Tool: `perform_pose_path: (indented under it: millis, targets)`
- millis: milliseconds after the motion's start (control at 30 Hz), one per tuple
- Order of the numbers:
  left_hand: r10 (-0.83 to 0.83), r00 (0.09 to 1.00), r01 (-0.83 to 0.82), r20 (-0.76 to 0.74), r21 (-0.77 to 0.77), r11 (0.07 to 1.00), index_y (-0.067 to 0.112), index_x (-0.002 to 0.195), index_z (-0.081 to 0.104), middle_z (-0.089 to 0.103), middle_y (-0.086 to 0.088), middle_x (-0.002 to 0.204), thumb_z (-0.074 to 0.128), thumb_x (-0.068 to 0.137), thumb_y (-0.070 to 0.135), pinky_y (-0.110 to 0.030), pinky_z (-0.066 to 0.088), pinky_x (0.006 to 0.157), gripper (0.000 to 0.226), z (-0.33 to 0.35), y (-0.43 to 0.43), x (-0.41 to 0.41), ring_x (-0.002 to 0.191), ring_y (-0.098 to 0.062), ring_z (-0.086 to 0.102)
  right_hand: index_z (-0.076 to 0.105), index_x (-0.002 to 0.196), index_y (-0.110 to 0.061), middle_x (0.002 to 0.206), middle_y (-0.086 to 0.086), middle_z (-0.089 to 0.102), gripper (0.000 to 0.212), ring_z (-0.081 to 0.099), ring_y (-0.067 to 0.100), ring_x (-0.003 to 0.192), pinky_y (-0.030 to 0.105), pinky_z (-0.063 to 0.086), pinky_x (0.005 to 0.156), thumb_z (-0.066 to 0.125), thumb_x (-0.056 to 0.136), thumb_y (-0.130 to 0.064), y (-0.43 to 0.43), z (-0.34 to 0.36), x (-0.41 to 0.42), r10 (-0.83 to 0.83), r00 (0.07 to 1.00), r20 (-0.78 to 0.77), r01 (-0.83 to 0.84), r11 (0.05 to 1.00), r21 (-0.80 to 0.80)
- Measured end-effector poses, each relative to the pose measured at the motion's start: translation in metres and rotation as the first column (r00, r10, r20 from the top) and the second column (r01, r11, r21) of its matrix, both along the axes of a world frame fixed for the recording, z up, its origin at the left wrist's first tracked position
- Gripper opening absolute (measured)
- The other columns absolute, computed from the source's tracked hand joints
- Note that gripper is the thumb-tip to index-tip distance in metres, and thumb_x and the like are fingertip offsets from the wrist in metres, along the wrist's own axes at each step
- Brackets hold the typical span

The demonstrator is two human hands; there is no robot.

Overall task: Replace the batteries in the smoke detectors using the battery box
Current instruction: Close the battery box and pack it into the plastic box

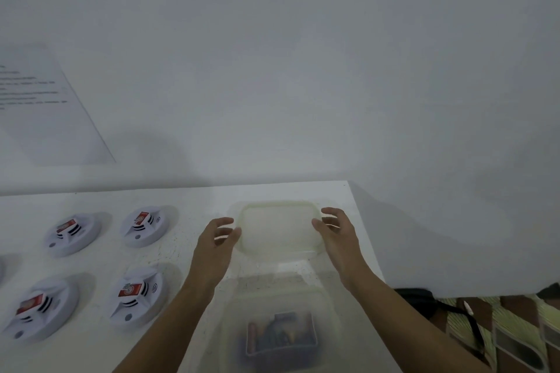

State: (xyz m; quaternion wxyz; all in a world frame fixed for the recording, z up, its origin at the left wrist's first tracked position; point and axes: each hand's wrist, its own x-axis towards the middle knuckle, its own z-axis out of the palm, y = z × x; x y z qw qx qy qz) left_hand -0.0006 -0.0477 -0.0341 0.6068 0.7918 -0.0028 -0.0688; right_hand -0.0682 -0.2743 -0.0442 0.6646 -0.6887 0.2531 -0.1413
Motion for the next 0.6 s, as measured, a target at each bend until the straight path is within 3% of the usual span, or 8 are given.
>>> perform_pose_path:
  millis: [67, 200, 333, 500, 600]
  targets:
    - [0.005, 0.999, -0.008, 0.040, 0.077, 0.997, 0.027, 0.118, 0.065, 0.068, 0.008, 0.109, 0.064, 0.096, 0.028, -0.032, 0.048, 0.086, 0.022, -0.002, 0.000, -0.008, 0.100, -0.016, 0.065, 0.057, 0.120, -0.029, 0.112, -0.008, 0.061, 0.028, 0.060, 0.007, 0.101, 0.022, 0.047, 0.075, 0.068, 0.094, -0.026, 0.003, -0.001, -0.005, 0.001, 1.000, 0.000, -0.001, 1.000, 0.002]
    - [0.020, 0.998, -0.029, 0.064, 0.140, 0.990, 0.015, 0.128, 0.067, 0.071, 0.001, 0.122, 0.065, 0.096, 0.026, -0.037, 0.050, 0.100, 0.034, -0.003, -0.004, -0.014, 0.104, -0.013, 0.066, 0.059, 0.120, -0.027, 0.117, -0.008, 0.063, 0.033, 0.063, 0.014, 0.106, 0.028, 0.053, 0.083, 0.073, 0.091, -0.025, 0.009, -0.007, -0.009, -0.035, 0.999, 0.026, 0.035, 0.999, -0.005]
    - [0.055, 0.997, -0.060, 0.053, 0.114, 0.992, 0.013, 0.125, 0.069, 0.071, 0.000, 0.122, 0.065, 0.096, 0.022, -0.038, 0.047, 0.106, 0.031, -0.002, -0.009, -0.009, 0.115, -0.017, 0.065, 0.062, 0.117, -0.024, 0.112, -0.007, 0.066, 0.032, 0.065, 0.012, 0.099, 0.023, 0.051, 0.074, 0.076, 0.089, -0.025, 0.011, -0.009, -0.007, -0.085, 0.996, 0.038, 0.085, 0.996, 0.012]
    - [0.038, 0.999, -0.039, 0.012, 0.078, 0.996, 0.012, 0.122, 0.070, 0.073, -0.002, 0.118, 0.067, 0.095, 0.020, -0.037, 0.049, 0.104, 0.029, 0.003, -0.009, -0.005, 0.109, -0.017, 0.067, 0.063, 0.116, -0.024, 0.112, -0.001, 0.068, 0.031, 0.067, 0.018, 0.102, 0.038, 0.057, 0.091, 0.076, 0.088, -0.028, 0.010, -0.011, 0.001, -0.107, 0.994, 0.010, 0.107, 0.994, -0.012]
    - [0.027, 0.999, -0.026, -0.041, 0.022, 0.999, 0.011, 0.123, 0.069, 0.073, -0.004, 0.117, 0.072, 0.092, 0.021, -0.044, 0.050, 0.105, 0.033, 0.003, -0.004, -0.004, 0.108, -0.020, 0.068, 0.063, 0.116, -0.024, 0.117, -0.003, 0.067, 0.035, 0.067, 0.017, 0.104, 0.040, 0.057, 0.093, 0.078, 0.086, -0.031, 0.007, -0.009, -0.002, -0.072, 0.997, 0.007, 0.072, 0.997, -0.033]
